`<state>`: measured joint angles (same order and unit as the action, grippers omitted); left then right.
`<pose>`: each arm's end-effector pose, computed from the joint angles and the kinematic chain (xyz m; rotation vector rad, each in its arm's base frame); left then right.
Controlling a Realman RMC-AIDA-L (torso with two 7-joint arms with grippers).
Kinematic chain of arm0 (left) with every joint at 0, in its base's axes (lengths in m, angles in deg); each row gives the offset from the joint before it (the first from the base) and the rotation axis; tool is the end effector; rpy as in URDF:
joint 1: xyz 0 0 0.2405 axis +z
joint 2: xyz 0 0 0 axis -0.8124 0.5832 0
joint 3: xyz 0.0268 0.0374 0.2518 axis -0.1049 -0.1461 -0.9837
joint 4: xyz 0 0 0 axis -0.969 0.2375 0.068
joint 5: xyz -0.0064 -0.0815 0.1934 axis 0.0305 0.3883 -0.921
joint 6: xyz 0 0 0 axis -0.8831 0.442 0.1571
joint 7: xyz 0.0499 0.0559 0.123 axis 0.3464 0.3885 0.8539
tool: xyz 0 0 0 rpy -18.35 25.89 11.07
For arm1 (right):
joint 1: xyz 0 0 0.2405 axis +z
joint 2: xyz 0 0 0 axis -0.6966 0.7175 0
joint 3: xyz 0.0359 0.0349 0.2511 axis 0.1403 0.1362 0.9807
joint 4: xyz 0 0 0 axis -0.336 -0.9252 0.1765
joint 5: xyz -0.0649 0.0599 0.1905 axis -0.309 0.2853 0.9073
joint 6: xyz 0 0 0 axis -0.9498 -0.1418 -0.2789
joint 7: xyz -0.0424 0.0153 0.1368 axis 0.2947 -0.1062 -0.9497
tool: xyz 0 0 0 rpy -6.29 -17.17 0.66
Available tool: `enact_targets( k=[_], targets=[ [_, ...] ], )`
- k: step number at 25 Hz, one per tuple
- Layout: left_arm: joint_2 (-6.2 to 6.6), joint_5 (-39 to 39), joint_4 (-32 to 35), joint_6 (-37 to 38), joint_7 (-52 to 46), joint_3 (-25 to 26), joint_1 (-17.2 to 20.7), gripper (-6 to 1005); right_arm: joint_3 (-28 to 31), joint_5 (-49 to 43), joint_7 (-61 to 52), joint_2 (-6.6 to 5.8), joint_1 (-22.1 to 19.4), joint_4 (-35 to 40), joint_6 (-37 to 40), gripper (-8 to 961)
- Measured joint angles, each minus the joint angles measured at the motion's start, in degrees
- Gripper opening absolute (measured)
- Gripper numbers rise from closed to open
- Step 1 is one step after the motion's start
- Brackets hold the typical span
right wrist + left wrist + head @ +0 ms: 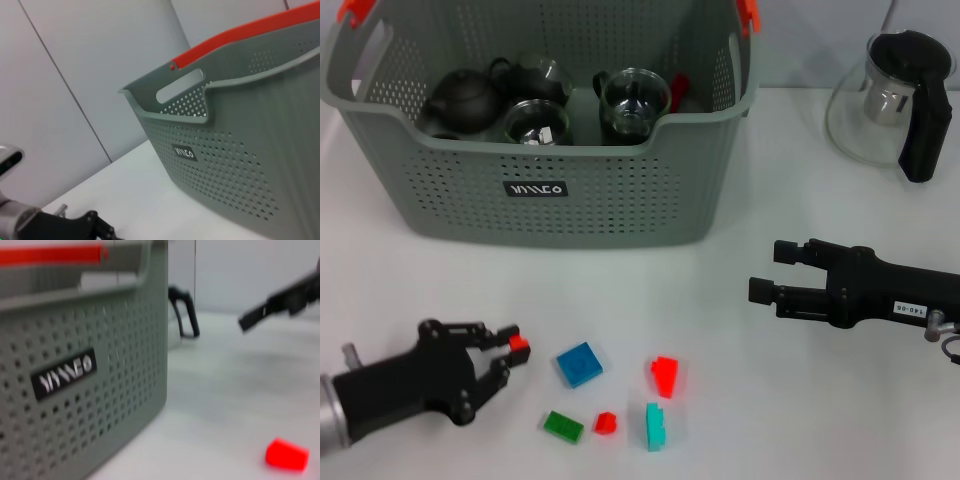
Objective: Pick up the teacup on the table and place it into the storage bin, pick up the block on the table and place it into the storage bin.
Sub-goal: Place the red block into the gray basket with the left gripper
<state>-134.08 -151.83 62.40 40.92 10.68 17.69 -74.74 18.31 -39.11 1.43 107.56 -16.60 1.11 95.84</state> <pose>-0.3468 0.2323 -0.0274 -2.5345 -0.3930 -0.5724 0.2744 0.3109 -0.0287 -2.6657 0.8850 0.8209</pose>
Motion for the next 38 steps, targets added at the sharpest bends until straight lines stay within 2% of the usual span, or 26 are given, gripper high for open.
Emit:
enact_targets(
  k=[5,9,12,15,16,17,21,23,24,28,29,34,38],
  targets=[
    [2.05,0.12,-0.08,11.63,-3.19,5.32,-2.05,192,-0.04,0.0,0.12,0.03,0.18,0.0,-0.05,926],
    [2.61,2.48,-1.31,16.95,-6.15,6.52,-4.56,204,0.06,0.0,0.43,0.24,0.39,0.0,0.03,926],
    [2.75,7.99,-2.24,20.25,-10.54,6.59,-7.74,216,-0.02,0.0,0.45,0.24,0.42,0.05,0.16,926],
    [3.28,13.51,-2.31,19.87,-15.02,6.57,-11.65,227,-0.08,0.02,0.46,0.29,0.41,0.22,0.33,926],
    [3.6,16.5,-2.05,17.91,-18.15,6.59,-14.42,231,-0.08,0.03,0.47,0.31,0.41,0.27,0.34,926],
    [3.6,16.5,-2.05,17.91,-18.15,6.59,-14.42,235,-0.03,0.05,0.47,0.35,0.4,0.33,0.34,926],
    [4.32,20.44,-0.04,8.95,-26.47,5.45,-20.0,251,0.11,0.08,0.49,0.43,0.54,0.35,0.38,926],
    [4.57,20.23,3.4,2.6,-33.19,2.96,-22.37,259,0.14,0.23,0.53,0.44,0.56,0.4,0.38,926],
    [4.75,20.11,5.67,-1.06,-37.35,-0.04,-23.1,263,0.17,0.3,0.55,0.44,0.59,0.46,0.38,926],
    [6.02,19.06,14.0,-12.37,-52.2,-17.63,-23.76,278,0.18,0.35,0.53,0.44,1.03,0.55,0.24,926],
    [5.98,17.0,17.64,-14.59,-56.2,-22.64,-23.53,282,0.18,0.36,0.52,0.44,1.11,0.56,0.15,926],
    [4.31,7.46,26.28,-19.59,-65.41,-30.47,-23.06,302,0.18,0.36,0.52,0.44,1.64,0.56,-0.03,926],
    [3.43,2.06,26.75,-26.51,-71.08,-35.42,-23.08,318,0.19,0.36,0.55,0.44,1.7,0.55,-0.07,926]
  ],
)
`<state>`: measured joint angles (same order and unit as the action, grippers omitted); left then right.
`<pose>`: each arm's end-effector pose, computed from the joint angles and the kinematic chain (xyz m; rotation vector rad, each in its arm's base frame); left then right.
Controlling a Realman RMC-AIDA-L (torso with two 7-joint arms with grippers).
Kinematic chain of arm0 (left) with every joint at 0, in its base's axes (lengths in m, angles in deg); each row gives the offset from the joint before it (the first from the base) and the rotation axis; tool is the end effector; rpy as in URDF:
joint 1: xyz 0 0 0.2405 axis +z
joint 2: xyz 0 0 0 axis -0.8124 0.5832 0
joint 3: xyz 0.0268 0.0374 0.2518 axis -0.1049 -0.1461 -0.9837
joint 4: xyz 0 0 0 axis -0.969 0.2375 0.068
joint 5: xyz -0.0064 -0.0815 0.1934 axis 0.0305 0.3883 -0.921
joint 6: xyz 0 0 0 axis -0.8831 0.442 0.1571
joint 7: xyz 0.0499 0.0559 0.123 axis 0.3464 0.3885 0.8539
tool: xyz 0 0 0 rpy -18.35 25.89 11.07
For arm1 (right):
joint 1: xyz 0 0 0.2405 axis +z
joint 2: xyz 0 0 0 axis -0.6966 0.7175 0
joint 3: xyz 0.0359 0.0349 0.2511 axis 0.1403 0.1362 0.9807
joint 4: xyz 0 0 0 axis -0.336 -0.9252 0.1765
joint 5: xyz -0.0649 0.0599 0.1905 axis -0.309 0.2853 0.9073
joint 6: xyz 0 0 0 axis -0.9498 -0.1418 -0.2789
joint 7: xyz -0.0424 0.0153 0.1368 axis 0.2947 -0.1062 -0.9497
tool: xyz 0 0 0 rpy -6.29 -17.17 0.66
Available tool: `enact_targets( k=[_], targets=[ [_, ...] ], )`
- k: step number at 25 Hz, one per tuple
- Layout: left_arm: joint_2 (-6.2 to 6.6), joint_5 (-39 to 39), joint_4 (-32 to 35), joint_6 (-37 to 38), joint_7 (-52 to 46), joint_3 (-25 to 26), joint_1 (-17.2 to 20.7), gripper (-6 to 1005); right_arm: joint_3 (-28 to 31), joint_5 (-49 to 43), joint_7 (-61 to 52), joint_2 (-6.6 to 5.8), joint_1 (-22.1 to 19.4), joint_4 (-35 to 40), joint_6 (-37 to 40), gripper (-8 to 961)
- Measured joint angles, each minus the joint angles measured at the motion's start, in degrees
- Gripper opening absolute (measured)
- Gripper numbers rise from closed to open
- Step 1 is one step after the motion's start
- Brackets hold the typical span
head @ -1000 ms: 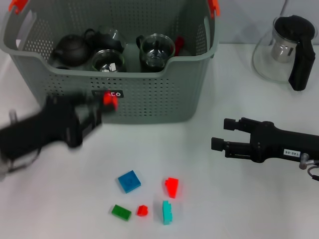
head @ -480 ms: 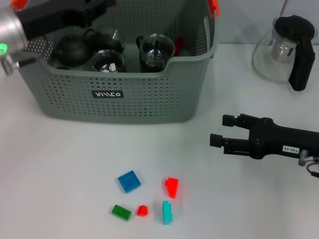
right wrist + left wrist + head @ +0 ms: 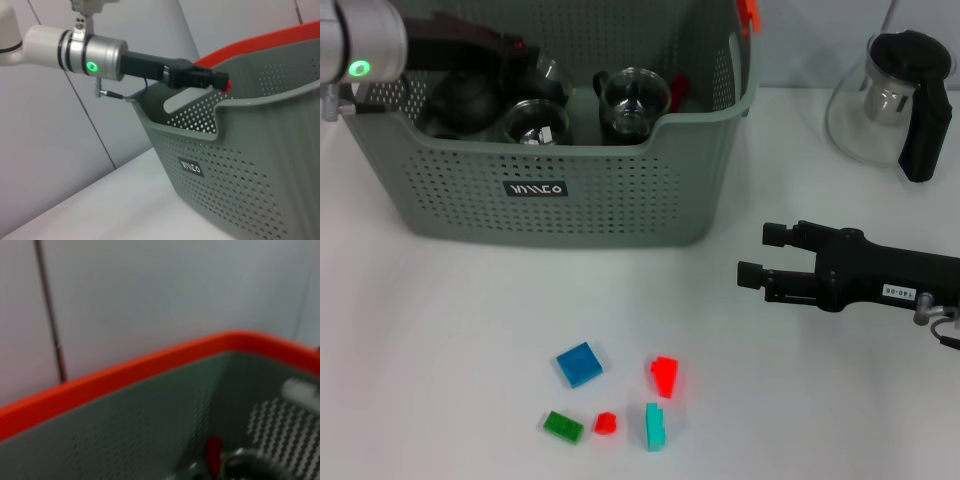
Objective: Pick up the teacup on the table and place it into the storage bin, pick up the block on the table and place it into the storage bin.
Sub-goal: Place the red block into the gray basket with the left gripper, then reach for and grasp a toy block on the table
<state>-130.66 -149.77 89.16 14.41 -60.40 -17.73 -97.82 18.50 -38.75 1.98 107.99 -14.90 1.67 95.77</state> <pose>-0.2042 0.4443 0.0620 -2.3303 -0.7122 -0.2629 0.2623 0.3202 -0.0290 -2.6788 0.8255 0.8389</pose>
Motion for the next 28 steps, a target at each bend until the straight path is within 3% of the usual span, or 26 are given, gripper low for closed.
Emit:
enact_targets(
  k=[6,12,14,16,20,21,24,28],
  targets=[
    [-3.07,-2.21,0.35,-7.82,-0.55,-2.84,0.98,341,0.01,0.0,0.03,-0.05,0.0,-0.03,-0.02,926],
    [-3.65,5.74,4.58,-6.53,-0.46,-2.52,4.86,418,0.23,-0.01,0.0,-0.16,-0.08,-0.1,-0.02,926],
    [-3.66,12.46,6.62,-3.85,0.61,-1.43,7.82,462,0.25,-0.01,0.02,-0.16,-0.19,-0.11,-0.02,926],
    [-3.79,22.7,6.24,2.77,5.97,2.88,10.89,506,0.26,-0.01,0.02,-0.17,-0.29,-0.11,-0.01,926],
    [-3.21,37.21,-5.05,22.95,26.71,16.13,14.9,593,0.32,-0.01,0.04,-0.13,-0.2,-0.14,-0.03,926],
    [-2.62,38.27,-10.59,28.69,34.17,21.2,16.16,615,0.37,-0.01,0.04,-0.13,-0.11,-0.18,-0.03,926],
    [-2.45,35.36,-15.48,33.23,42.65,25.23,19.01,680,0.45,-0.01,-0.08,-0.11,0.0,-0.22,-0.06,926],
    [-4.25,28.23,-16.32,36.65,52.04,25.49,24.1,695,0.44,-0.03,-0.36,-0.1,0.02,-0.13,-0.08,926]
  ],
)
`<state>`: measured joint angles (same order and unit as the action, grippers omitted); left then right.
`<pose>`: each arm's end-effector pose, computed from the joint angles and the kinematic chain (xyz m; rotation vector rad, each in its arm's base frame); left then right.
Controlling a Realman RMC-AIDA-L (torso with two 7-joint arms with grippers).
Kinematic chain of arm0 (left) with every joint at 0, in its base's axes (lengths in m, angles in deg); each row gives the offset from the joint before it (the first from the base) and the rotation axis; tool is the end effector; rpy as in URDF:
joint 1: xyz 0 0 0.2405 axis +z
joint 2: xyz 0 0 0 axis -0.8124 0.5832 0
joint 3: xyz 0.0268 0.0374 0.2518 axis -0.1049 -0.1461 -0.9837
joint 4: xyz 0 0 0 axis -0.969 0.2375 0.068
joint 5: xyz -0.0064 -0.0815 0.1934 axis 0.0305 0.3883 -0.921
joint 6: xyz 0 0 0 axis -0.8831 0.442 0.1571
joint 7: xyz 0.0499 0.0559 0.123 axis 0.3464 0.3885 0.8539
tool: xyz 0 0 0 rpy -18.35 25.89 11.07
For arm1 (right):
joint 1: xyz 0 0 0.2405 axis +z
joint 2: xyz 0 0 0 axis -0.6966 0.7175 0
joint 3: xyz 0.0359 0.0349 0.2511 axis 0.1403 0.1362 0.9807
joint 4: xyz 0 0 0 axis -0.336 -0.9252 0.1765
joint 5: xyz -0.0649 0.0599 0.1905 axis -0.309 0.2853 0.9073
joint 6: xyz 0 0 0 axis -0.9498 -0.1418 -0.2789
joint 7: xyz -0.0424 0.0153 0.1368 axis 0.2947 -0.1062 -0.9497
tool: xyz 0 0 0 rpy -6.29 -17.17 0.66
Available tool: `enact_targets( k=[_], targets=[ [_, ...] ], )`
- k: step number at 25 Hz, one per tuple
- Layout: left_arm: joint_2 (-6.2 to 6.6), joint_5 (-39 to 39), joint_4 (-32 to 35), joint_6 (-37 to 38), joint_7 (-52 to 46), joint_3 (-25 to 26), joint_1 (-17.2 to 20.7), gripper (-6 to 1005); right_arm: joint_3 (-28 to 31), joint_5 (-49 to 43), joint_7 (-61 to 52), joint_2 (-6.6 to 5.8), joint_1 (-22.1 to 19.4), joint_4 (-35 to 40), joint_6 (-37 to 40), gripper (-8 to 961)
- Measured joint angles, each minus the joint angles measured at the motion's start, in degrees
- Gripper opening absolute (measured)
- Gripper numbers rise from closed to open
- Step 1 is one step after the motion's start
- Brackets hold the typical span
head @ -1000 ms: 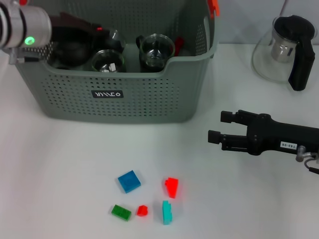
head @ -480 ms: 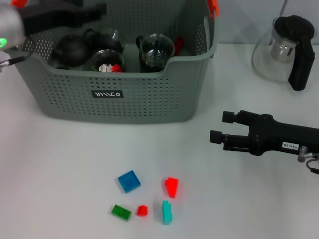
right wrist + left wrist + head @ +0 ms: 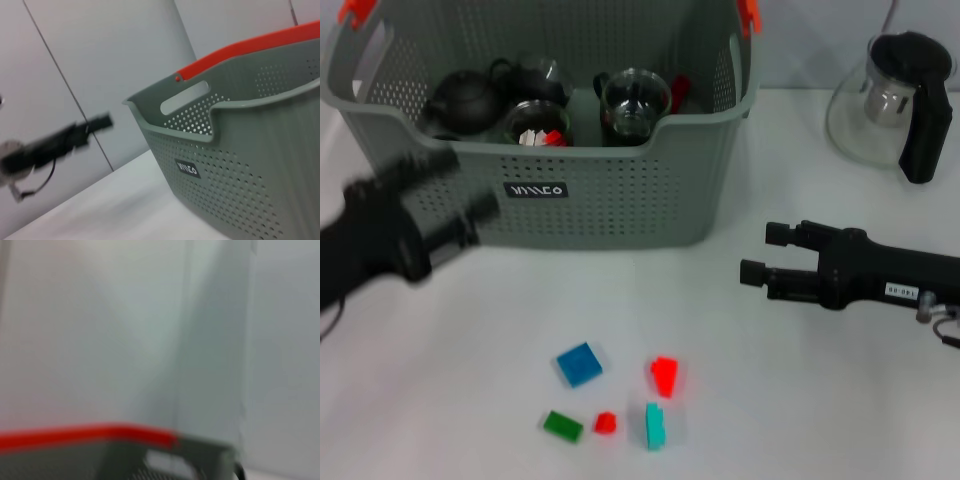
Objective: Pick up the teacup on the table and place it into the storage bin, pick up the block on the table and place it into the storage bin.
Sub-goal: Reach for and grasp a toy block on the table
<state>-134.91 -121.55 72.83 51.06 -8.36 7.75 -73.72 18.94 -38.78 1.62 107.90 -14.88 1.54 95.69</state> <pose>-0.3018 0.2660 0.0417 -2.2434 -0.3956 -1.0075 0.2633 0.3209 -0.0278 -2.6689 0.8381 0.8426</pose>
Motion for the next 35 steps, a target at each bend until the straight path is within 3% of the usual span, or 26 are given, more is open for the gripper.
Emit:
enact_targets(
  k=[6,13,25,35],
  targets=[
    [-0.13,-12.16,-2.91,-2.19,6.19,0.63,1.33,689,0.23,-0.11,-0.09,-0.08,0.0,-0.3,-0.02,926],
    [0.09,-21.5,-8.24,-7.08,14.21,-1.44,-1.18,688,0.26,-0.2,-0.12,-0.09,-0.41,-0.36,-0.02,926],
    [0.07,-23.8,-13.28,-18.09,15.82,-6.42,-3.47,689,0.26,-0.33,-0.13,-0.14,-0.53,-0.33,-0.02,926],
    [-0.05,-23.51,-14.89,-20.29,20.44,-6.41,-3.27,688,0.26,-0.33,-0.13,-0.24,-0.53,-0.33,-0.02,926]
  ],
)
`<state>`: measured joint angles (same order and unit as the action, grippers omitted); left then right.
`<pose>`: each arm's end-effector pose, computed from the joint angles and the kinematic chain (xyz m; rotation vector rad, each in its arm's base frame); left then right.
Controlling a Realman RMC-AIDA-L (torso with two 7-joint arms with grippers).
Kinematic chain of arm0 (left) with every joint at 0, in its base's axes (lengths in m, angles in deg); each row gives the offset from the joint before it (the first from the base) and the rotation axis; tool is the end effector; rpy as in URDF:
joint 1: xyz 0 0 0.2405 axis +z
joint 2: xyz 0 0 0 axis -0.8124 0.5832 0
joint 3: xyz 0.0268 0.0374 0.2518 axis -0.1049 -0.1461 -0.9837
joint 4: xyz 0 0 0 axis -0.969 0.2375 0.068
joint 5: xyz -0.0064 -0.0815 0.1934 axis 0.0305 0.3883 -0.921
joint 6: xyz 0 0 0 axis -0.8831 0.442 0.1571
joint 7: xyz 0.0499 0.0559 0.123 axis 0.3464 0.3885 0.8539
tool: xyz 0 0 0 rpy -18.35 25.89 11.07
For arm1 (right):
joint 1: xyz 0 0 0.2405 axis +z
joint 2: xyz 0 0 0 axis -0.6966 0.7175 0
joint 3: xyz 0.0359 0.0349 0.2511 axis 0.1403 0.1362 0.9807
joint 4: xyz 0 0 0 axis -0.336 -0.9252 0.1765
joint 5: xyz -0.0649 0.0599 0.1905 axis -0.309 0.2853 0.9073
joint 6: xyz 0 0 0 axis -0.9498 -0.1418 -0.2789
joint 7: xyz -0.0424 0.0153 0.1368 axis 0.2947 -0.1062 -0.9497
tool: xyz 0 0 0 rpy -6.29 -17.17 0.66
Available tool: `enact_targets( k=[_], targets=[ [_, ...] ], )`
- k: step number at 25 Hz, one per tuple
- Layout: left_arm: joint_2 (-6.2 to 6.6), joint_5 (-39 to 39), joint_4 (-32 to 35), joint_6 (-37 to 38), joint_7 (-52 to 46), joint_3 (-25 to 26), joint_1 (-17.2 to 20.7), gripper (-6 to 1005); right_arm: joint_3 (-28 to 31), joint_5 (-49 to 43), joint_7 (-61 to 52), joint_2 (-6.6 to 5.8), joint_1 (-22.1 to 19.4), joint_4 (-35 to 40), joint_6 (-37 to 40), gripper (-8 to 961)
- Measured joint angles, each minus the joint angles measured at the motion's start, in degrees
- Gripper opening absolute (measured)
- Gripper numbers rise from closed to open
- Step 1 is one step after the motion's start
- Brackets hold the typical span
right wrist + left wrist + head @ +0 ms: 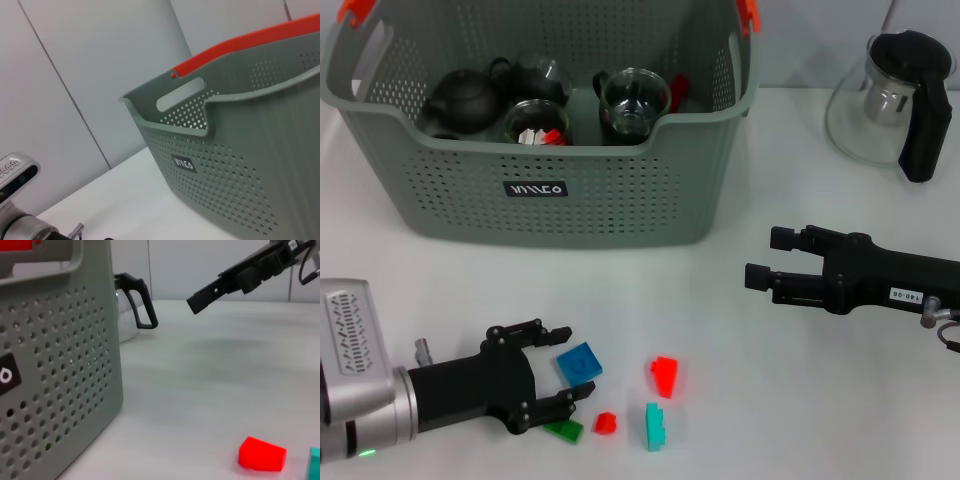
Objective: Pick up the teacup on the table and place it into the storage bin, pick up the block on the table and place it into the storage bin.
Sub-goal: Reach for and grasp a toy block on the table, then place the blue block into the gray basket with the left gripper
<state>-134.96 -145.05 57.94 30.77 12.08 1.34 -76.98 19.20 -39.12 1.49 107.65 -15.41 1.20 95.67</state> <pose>-0.3294 0.2518 -0.0656 -2.6694 -0.2762 -0.4711 0.2683 0.3181 -0.0270 -2.6614 0.8600 0.8338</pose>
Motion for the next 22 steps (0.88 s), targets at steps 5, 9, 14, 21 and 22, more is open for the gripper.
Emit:
enact_targets(
  k=[5,9,14,21,22],
  targets=[
    [-0.03,-0.02,-0.62,-1.36,0.33,-0.1,-0.01,688,0.0,0.0,0.0,-0.05,0.0,-0.01,0.0,926],
    [-0.03,-0.05,-0.75,-1.56,0.79,-0.12,-0.02,684,0.0,0.0,0.0,-0.1,-0.07,-0.09,0.0,926],
    [-0.03,-0.03,-0.74,-1.41,2.81,0.27,-0.02,678,0.0,0.0,0.0,-0.1,-0.14,-0.09,0.0,926],
    [-0.03,0.02,-0.62,-1.53,2.92,0.5,-0.13,548,0.0,0.0,0.0,-0.1,-0.25,-0.1,0.0,926],
    [-0.03,0.02,-0.62,-1.53,2.92,0.5,-0.13,522,0.0,0.0,0.0,-0.1,-0.25,-0.1,0.0,926]
  ],
)
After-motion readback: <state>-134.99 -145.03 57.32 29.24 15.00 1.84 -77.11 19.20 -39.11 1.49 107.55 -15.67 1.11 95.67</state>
